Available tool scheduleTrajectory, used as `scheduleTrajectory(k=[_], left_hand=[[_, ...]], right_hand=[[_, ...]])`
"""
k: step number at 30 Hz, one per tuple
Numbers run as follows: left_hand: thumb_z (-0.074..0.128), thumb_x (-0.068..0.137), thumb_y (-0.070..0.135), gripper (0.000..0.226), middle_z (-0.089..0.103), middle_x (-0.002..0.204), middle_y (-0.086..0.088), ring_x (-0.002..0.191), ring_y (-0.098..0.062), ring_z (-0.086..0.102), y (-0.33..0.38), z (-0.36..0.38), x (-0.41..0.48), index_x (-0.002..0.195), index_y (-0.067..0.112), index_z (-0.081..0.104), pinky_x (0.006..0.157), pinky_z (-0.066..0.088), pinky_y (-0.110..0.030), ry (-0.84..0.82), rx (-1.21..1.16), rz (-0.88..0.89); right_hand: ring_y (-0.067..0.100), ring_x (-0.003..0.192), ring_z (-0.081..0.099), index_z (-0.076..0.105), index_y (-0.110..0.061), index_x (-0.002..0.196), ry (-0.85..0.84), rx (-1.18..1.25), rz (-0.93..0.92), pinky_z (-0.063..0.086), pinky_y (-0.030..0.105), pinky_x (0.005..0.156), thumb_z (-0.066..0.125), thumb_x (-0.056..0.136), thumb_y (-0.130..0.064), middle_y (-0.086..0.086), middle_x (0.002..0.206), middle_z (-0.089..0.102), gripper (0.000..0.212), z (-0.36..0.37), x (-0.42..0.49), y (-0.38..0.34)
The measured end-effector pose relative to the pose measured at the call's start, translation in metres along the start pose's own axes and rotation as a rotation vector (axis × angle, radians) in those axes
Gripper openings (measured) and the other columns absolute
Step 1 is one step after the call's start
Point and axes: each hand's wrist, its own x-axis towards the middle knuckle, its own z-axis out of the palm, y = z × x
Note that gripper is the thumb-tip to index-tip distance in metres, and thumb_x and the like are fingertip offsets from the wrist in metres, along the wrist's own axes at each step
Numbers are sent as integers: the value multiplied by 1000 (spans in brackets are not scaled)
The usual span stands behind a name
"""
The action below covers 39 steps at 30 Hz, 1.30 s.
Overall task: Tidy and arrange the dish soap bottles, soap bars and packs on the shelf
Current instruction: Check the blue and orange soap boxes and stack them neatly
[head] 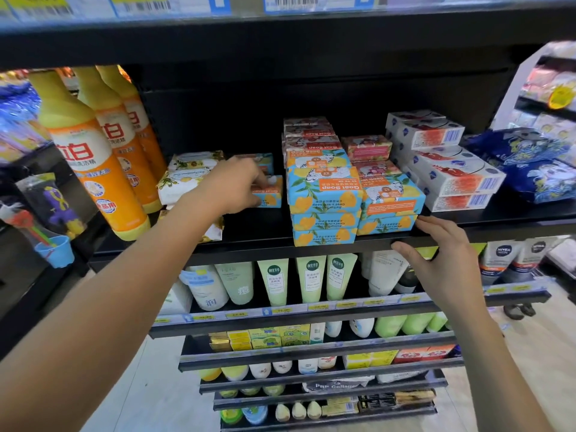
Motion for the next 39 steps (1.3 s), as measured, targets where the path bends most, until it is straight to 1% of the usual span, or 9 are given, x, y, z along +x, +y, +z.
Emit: scheduleTrajectory(k=[5,8,11,14,20,27,30,34,39], left_hand=[[79,88,28,48,66,134,-2,124,-28,57,4,2,-27,135,23,67,101,45,-38,1,-36,26],[81,85,34,54,65,134,-4,123,-26,57,2,5,-36,135,21,65,105,44,-40,5,-81,23],[78,82,52,67,61,133,-7,124,-30,53,0,11,-37,138,20,60,104,37,-43,8,-16,1],[71,87,55,62,63,130,-3,123,-29,54,6,15,-37,137,20,58,102,31,-41,-12,78,5],[72,91,40,44,61,123,-10,117,-32,56,15,19,-34,123,14,58,100,39,-42,-52,92,-65],[76,83,50,55,58,117,-14,113,-33,53,12,22,-43,119,11,61,95,42,-41,1,51,-93],[74,85,51,55,58,117,-12,115,-32,52,15,22,-49,122,13,59,91,41,-40,1,59,-131],[76,80,59,57,64,111,-7,107,-28,57,18,15,-62,115,16,64,82,44,-37,48,43,-172],[80,77,56,63,66,116,-6,107,-26,58,22,12,-94,124,17,65,87,49,-41,94,-86,-233]], right_hand=[[29,132,51,65,-1,131,-8,-2,3,42,45,110,83,84,-28,14,135,62,57,1,-1,0],[30,133,50,65,-1,132,-13,-2,12,42,46,110,83,84,-28,14,136,62,57,1,-1,1],[29,132,50,65,-1,132,-15,-6,11,42,46,110,82,84,-29,14,136,62,58,1,-1,2],[28,133,49,65,-2,132,-20,-1,15,41,44,110,82,85,-30,13,137,61,58,1,-1,1],[26,134,48,65,-3,133,-23,2,17,39,41,110,82,85,-30,12,137,61,58,0,-2,0],[26,134,49,65,-3,133,-18,5,10,35,32,109,82,85,-30,12,137,62,57,1,-2,2],[26,134,48,65,-3,132,-16,7,15,33,30,109,82,85,-29,12,137,62,57,1,-2,1],[24,134,48,66,-3,132,-19,2,14,33,29,109,82,85,-30,12,137,62,57,0,-2,1],[23,134,47,65,-4,133,-11,5,6,32,29,109,82,85,-30,12,137,62,57,0,-2,0]])
